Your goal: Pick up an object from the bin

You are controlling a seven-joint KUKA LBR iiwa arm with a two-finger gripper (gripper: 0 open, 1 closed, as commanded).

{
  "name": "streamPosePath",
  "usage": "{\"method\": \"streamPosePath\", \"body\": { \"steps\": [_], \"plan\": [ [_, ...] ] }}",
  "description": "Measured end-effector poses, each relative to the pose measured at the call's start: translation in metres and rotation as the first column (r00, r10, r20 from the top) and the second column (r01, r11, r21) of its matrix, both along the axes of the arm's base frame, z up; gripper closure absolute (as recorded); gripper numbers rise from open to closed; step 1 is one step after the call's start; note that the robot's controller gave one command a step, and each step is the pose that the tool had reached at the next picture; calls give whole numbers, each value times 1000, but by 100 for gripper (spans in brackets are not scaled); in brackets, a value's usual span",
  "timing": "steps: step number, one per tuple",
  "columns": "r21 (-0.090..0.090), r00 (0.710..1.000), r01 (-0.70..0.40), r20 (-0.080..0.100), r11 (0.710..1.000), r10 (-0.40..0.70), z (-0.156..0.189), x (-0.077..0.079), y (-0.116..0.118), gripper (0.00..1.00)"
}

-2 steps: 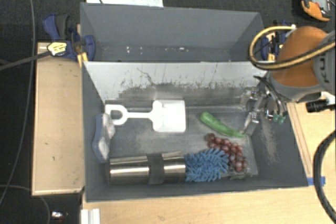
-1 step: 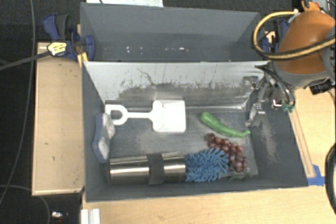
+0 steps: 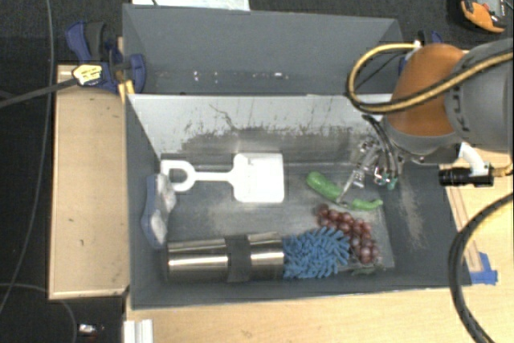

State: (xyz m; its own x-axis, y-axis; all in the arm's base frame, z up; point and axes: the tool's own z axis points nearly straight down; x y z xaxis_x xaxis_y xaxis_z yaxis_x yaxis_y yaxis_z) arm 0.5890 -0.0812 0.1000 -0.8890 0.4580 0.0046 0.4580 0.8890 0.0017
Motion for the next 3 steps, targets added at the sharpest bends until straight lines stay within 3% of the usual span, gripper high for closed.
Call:
{"method": "streamPosePath", "body": {
  "steps": [1,2,3],
  "plan": [
    [-8,990,-137,16,991,137,-30,-5,-13,0],
    [-1,984,178,3,984,-178,-30,-10,32,100],
    [-2,984,176,3,984,-176,-29,-10,31,100]
  ]
}}
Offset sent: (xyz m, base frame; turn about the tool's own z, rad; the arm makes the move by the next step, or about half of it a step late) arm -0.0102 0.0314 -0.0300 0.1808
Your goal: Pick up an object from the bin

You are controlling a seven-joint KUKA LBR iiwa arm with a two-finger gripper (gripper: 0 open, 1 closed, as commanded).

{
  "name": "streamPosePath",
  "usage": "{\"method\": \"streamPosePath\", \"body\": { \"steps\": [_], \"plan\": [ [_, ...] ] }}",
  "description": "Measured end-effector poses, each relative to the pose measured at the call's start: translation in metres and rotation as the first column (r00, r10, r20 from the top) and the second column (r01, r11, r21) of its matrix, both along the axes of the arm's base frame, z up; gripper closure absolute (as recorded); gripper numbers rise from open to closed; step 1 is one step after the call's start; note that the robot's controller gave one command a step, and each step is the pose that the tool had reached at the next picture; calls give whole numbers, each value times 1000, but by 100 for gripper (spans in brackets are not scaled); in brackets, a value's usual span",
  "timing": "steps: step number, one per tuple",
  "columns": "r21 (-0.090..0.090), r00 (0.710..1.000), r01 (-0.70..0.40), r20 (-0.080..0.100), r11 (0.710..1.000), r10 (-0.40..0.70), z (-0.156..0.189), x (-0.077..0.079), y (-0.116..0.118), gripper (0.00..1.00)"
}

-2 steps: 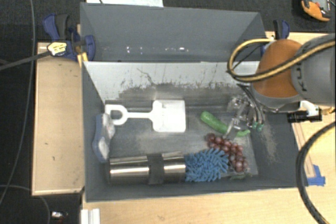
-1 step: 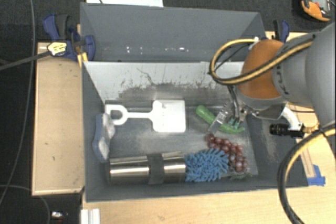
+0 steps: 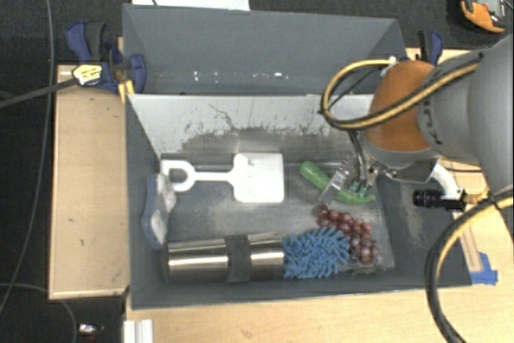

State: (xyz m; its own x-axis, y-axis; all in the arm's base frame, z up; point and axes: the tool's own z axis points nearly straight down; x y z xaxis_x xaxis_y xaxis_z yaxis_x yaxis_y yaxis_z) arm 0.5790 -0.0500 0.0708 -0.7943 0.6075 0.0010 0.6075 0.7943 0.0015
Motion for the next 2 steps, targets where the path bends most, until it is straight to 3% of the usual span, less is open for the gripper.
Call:
{"method": "streamPosePath", "body": {
  "steps": [1,2],
  "plan": [
    [1,1000,-1,-10,1000,1,29,-3,0,100],
    [0,1000,-4,-4,1000,4,66,-1,0,100]
  ]
}}
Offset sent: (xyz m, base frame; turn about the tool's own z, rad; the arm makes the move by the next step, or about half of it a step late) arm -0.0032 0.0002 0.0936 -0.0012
